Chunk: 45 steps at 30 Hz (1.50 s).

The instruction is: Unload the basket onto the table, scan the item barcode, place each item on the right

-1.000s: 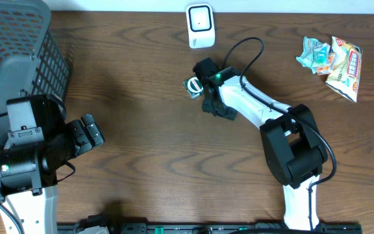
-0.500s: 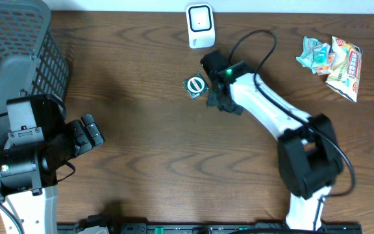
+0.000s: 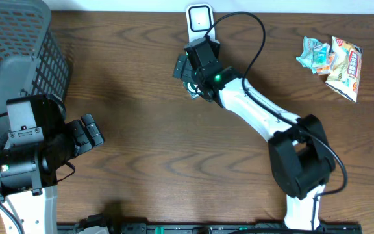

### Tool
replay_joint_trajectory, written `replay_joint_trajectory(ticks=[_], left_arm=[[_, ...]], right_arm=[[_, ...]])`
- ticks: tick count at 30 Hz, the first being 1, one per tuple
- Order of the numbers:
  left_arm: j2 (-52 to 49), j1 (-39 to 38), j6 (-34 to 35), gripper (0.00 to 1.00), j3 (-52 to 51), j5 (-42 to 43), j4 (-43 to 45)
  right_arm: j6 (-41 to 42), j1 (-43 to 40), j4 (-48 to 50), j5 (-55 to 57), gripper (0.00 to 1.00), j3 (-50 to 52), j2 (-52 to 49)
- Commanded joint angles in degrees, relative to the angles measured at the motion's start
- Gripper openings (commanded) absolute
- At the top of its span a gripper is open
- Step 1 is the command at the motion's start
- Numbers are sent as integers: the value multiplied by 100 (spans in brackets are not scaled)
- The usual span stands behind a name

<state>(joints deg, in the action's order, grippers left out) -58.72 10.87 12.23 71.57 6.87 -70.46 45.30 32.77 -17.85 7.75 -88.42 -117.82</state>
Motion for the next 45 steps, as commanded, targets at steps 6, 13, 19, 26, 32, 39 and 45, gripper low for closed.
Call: replay_joint_trajectory(ticks=[6,13,19,26,32,39,45], left_arm=[[0,31,55,98,-13,-94,-2],[0,31,52,98,-13,-94,-2],[0,31,55,98,-13,-94,-2],[0,31,55,98,-13,-94,-2],[0,31,52,98,-13,-94,-2],[0,31,55,97,-13,-94,-2],[0,31,52,98,-13,-94,-2]], right_arm=[[-42,-7,1259,70,91,4,-713],[-874,76,2085,87,37,4,-848],[-872,76,2087,136,1,4,-968],[-850,63,1930,133,1,4,-1266],[-769,55,1471,131,1,4,-1355],[-767,-4,476,-4,1,2,-1241],[-769,-129,-826,-74,1,2,-761]])
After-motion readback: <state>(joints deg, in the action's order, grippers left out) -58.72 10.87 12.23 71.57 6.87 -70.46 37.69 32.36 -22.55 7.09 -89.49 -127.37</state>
